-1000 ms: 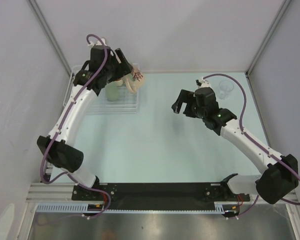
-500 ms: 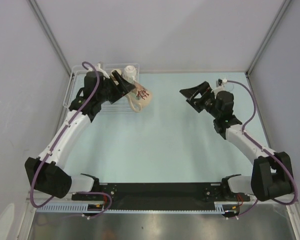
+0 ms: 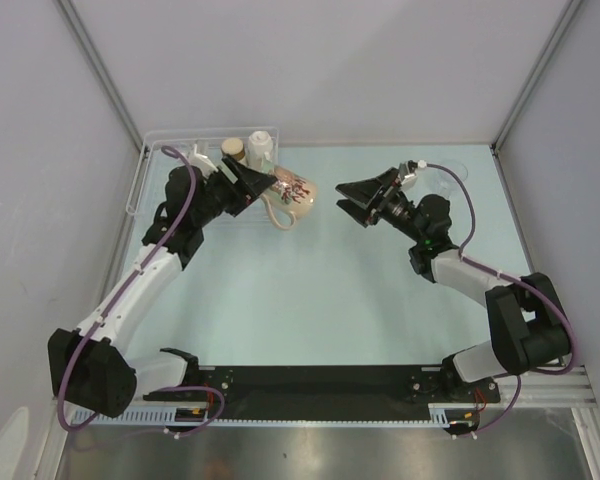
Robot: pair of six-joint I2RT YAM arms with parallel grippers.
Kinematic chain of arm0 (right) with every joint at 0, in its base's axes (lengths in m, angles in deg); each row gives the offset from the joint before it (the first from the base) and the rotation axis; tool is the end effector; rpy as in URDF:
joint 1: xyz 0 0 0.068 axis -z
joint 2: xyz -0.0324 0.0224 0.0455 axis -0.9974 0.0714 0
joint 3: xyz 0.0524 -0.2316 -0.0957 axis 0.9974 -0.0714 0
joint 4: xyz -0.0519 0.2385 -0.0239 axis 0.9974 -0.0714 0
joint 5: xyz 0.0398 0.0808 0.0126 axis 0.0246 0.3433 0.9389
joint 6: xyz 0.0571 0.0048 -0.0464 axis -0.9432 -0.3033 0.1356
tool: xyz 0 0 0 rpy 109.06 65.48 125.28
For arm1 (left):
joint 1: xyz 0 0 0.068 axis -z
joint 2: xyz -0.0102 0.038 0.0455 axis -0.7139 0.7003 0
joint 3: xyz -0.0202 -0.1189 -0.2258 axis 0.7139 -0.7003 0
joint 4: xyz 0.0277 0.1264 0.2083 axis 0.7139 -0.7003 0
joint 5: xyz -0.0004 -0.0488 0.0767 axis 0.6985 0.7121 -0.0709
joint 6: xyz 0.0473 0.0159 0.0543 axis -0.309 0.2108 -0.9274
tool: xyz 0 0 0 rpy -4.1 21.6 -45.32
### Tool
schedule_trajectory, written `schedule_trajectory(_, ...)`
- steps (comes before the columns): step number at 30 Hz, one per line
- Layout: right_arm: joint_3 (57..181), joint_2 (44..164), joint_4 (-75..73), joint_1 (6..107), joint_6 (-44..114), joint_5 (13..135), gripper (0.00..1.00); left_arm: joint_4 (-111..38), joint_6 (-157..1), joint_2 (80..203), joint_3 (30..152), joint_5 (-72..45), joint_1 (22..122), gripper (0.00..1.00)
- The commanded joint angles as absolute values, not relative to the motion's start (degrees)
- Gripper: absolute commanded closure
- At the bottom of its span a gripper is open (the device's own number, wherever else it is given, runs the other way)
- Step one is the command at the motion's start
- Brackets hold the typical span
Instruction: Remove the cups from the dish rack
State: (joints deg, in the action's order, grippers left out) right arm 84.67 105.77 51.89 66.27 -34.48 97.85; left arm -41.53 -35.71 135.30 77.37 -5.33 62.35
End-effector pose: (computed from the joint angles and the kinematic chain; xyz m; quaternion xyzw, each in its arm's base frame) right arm 0.2946 0.1389 0.2751 0.1112 0.6390 0.6657 0.3690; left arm 0.2781 -0.1020 0.3302 -0.1623 0.7654 -0.4440 0.4366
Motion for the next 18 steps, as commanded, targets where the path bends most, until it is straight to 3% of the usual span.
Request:
schedule_trajectory(1,88.4,106.2,54.7,63.5,-33.5,99.9,0.05,-28.4,-31.6,131.4,77.0,-2.7,62.4,1.0)
schedule_trajectory(18,94.7,116.3,58.9,58.0,-35.3,100.4,0.07,-25.4,-29.0,128.0,73.2,-2.4,64.5,0.99)
